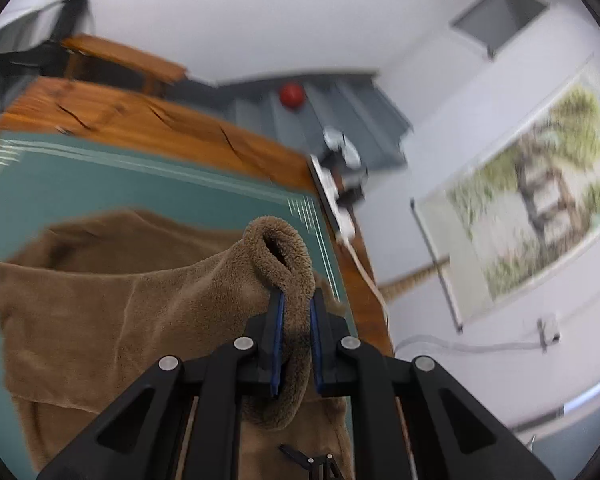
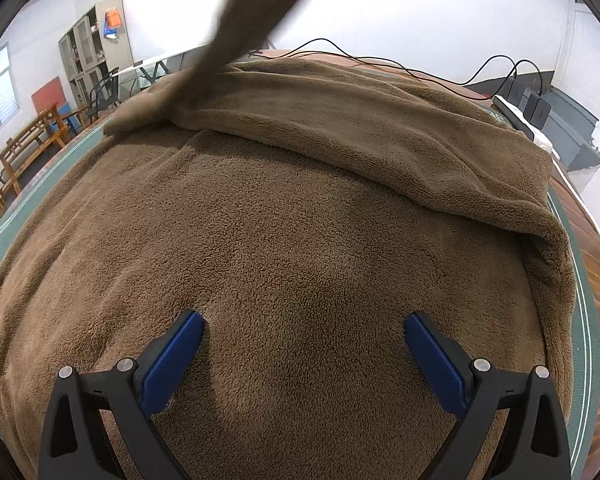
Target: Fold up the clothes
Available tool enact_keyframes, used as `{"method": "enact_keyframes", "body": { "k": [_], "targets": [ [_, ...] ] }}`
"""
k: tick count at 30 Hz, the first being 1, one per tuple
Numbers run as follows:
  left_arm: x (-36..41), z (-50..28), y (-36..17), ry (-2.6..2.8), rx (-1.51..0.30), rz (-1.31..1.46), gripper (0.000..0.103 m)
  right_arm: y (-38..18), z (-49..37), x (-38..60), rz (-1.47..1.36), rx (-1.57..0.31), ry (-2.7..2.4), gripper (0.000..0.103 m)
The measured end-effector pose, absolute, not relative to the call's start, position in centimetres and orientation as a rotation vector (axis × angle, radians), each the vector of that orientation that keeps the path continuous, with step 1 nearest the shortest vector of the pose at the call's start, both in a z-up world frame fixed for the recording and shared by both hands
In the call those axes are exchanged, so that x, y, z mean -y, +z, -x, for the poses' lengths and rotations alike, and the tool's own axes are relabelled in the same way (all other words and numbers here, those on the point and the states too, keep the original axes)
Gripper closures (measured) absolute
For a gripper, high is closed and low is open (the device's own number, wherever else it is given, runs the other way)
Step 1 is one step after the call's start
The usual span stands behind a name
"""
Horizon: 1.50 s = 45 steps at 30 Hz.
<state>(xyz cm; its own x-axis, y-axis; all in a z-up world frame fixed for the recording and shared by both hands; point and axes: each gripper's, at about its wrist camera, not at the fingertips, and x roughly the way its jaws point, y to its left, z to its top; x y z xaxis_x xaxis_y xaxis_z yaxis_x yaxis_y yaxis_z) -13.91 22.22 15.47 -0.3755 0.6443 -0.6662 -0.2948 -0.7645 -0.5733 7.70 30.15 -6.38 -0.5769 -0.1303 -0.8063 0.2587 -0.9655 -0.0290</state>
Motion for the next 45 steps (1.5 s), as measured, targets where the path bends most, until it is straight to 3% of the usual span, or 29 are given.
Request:
{"method": "enact_keyframes", "body": {
  "k": [4,6,8,9,10,17,22,26,29,32,38,45],
  "targets": [
    [-27.2,14.0,11.7,2.069,0.386,1.382,0.087,-6.4,-7.7,-30.2,-1.313,-0.210,-2.601,0.001],
    [-28.5,13.9,9.9,2.033,0.340,1.444,0.075,-6.4,-7.7,-30.2,-1.313,-0.209,-2.601,0.001],
    [-29.3,13.9,8.2,1.992,0.307,1.496,0.051,-6.4,-7.7,-30.2,-1.313,-0.208,-2.600,0.001],
    [-29.8,13.9,7.5,1.969,0.291,1.516,0.031,-6.4,-7.7,-30.2,-1.314,-0.207,-2.600,0.001],
    [-29.7,13.7,7.1,1.956,0.288,1.529,0.024,-6.4,-7.7,-30.2,-1.314,-0.206,-2.600,0.001],
    [-25.6,13.2,7.2,1.969,0.350,1.502,0.023,-6.4,-7.8,-30.3,-1.315,-0.204,-2.599,0.001],
    [-17.2,14.5,6.9,2.109,0.441,1.520,0.022,-5.8,-6.8,-30.7,-1.407,-0.158,-2.537,0.001],
    [-8.6,16.1,5.7,2.294,0.528,1.576,0.022,-2.0,-4.7,-34.0,-1.364,0.212,-2.525,0.001],
    [-2.6,17.5,4.7,2.397,0.659,1.603,0.022,0.6,-2.3,-37.0,-1.308,0.291,-2.655,0.001],
    [0.9,18.6,3.9,2.487,0.678,1.619,0.022,1.4,1.0,-39.8,-1.308,0.362,-2.730,0.001],
    [3.4,20.4,0.9,2.495,0.687,1.692,0.022,0.2,6.8,-41.8,-1.375,0.461,-2.740,0.001],
    [3.3,22.2,-2.1,2.424,0.697,1.718,0.022,-1.8,9.9,-41.6,-1.418,0.434,-2.716,0.001]
  ]
}}
